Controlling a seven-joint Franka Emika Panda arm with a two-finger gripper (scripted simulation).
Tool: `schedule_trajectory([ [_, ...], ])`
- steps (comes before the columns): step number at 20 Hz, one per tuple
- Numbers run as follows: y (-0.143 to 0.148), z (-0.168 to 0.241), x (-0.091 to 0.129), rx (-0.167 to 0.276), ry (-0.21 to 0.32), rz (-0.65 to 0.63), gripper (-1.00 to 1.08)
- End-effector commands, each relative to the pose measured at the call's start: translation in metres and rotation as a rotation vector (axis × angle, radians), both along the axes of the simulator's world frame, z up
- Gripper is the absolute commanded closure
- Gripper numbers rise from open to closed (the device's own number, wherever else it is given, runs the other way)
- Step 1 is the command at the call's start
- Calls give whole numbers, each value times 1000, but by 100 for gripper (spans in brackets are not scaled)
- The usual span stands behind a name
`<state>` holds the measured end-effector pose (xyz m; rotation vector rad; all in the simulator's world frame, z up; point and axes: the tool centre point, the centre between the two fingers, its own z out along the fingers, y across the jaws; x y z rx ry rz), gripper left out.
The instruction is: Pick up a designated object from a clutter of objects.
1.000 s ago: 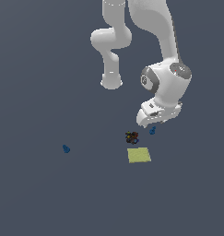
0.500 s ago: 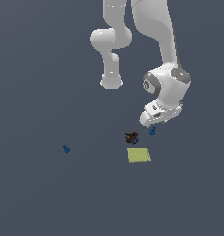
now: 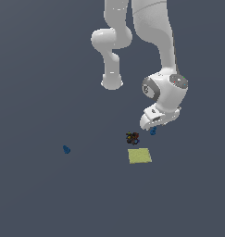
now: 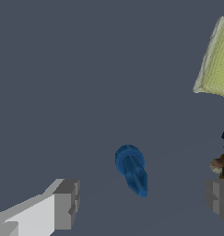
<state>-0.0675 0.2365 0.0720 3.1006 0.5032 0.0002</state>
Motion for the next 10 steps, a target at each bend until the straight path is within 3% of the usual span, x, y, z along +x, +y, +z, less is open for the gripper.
schedule_trajectory([
  [1,0,-12,-1,0,1,1,-92],
  [9,1,-30,-1,0,0,1,-92],
  [10,1,-30,-1,0,0,1,108],
])
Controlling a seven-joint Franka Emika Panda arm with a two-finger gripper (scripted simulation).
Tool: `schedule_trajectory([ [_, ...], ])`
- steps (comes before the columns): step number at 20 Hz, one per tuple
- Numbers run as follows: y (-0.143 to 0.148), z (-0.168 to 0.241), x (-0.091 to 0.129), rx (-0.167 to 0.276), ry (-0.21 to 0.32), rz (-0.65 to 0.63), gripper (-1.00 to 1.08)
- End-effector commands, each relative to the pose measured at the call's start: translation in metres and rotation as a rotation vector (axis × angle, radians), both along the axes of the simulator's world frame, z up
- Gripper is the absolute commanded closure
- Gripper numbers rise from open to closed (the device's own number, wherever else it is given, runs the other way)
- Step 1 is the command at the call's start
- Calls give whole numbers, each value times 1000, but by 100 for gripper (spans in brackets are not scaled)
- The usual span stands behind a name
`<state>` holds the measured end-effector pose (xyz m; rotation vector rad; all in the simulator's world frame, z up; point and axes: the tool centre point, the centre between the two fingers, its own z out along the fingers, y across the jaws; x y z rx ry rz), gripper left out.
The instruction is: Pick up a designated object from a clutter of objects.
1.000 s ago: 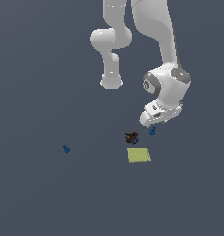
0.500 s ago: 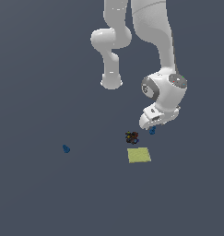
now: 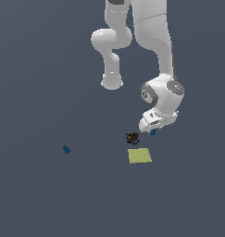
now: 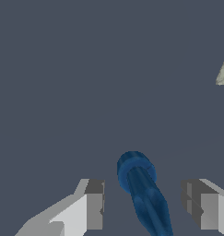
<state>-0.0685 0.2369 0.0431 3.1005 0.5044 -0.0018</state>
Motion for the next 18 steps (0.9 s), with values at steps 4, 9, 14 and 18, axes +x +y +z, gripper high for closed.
schedule_trajectory([
  [4,0,-1,0,0,-1,0,108],
  [9,0,-1,0,0,-1,0,108],
  [14,-2,3,1,0,-1,0,108],
  [18,-10,13,1,0,-1,0,108],
])
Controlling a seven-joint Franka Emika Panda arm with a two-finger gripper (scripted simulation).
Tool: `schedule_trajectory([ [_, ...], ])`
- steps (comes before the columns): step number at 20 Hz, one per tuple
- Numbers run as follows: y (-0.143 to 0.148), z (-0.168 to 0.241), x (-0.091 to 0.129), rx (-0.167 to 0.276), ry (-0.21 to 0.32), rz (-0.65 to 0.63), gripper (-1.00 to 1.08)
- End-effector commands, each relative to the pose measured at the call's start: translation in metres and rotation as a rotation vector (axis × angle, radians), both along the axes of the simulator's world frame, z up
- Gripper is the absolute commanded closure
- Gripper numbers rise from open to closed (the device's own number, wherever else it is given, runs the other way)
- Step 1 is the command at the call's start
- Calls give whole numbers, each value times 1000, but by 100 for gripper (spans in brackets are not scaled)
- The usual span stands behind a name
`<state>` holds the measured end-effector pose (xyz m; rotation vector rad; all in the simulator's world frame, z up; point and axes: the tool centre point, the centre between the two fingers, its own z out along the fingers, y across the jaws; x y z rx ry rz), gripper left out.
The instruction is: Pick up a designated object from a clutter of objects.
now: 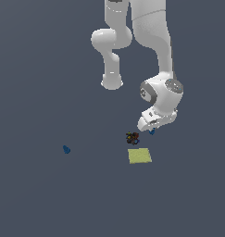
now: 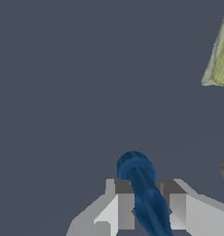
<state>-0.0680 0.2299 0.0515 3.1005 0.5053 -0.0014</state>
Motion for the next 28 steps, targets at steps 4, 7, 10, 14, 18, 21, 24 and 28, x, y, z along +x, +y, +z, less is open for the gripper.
schedule_trajectory([
  [4,-16,21,1,0,-1,0,108],
  [7,-30,38,2,0,-1,0,108],
  [10,-46,59,3,0,-1,0,108],
  [14,-71,93,5,1,-1,0,108],
  [18,-100,132,7,3,0,1,108],
  [21,-122,162,8,5,0,1,108],
  [24,-144,192,10,6,0,1,108],
  [28,-173,231,12,7,0,1,108],
])
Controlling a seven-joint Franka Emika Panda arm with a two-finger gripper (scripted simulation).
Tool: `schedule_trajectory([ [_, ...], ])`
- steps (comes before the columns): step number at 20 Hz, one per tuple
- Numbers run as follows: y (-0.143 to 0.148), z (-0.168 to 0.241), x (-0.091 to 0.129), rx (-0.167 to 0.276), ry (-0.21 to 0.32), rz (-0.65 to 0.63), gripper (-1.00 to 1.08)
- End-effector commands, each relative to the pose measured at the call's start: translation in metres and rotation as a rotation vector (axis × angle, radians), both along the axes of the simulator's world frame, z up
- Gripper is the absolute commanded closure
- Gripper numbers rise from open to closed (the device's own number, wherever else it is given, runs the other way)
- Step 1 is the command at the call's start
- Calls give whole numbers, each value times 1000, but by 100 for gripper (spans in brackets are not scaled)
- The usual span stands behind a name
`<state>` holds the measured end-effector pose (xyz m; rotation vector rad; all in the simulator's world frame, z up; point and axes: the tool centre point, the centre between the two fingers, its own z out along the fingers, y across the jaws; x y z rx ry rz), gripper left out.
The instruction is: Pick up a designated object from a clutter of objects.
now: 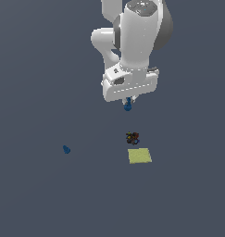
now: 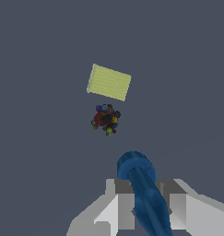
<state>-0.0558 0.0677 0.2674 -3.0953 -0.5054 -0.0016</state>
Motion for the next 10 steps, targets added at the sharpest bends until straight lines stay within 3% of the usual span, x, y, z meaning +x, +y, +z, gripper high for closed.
schedule_trajectory([
  [1,-18,25,1,1,1,1,108],
  [10,-83,110,8,-2,1,-1,108],
])
